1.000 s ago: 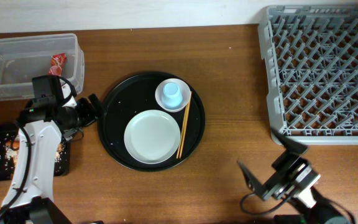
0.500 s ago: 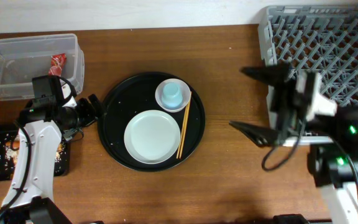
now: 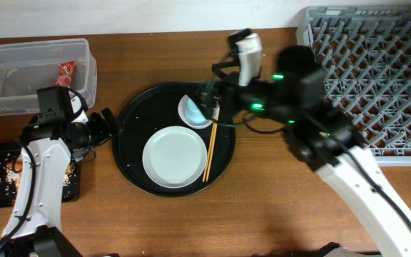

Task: Sort waste into correct bins and load items into the dishwasher rack
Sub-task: 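Move the right gripper to the blue cup and grasp it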

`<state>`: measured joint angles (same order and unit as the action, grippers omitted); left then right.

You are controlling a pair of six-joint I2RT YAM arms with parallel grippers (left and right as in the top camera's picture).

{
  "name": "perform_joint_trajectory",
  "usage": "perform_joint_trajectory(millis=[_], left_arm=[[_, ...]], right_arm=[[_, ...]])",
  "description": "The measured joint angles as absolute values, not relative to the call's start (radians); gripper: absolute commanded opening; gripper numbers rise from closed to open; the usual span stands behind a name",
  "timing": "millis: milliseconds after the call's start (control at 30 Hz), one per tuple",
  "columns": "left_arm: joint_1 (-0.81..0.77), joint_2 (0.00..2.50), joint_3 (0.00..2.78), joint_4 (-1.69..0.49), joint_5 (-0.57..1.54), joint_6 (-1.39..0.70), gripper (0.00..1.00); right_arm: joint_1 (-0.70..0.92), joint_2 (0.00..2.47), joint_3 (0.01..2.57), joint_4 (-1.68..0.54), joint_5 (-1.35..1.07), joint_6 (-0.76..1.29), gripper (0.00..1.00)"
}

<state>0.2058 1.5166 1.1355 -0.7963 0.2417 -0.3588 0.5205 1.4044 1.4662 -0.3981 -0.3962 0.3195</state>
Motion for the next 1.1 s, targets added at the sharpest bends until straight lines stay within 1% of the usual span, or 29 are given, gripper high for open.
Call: perform_joint_trajectory(millis=[133, 200, 333, 700, 833, 933, 1100], left_arm=[[0.206, 1.517, 1.135, -0.796, 0.242, -0.359, 0.99], [0.206, 1.517, 1.135, -0.796, 0.242, -0.359, 0.99], [0.206, 1.517, 1.135, -0.796, 0.242, -0.359, 0.99], [0.206, 1.517, 1.135, -0.796, 0.242, -0.359, 0.99], [0.206, 1.517, 1.135, -0.796, 0.242, -0.359, 0.99], [0.206, 1.517, 1.135, -0.796, 0.242, -0.359, 0.99], [0.206, 1.517, 1.135, -0.796, 0.242, -0.359, 0.99]], right_arm=[[0.585, 1.546, 1.539, -0.515, -0.124, 0.271, 0.98], [0.585, 1.614, 1.544, -0.553, -0.070, 0.259, 0.98], [0.585, 1.737, 1.544, -0.563, -0.060, 0.253, 0.98], [0.585, 1.929, 1.545, -0.433, -0.049, 0.250, 0.98], [0.585, 1.982, 1.545, -0.410, -0.029, 0.250, 1.00], [0.585, 2.004, 1.545, -0.399, -0.015, 0.250, 0.97], [0.585, 2.054, 1.545, -0.389, -0.004, 0.250, 0.97]])
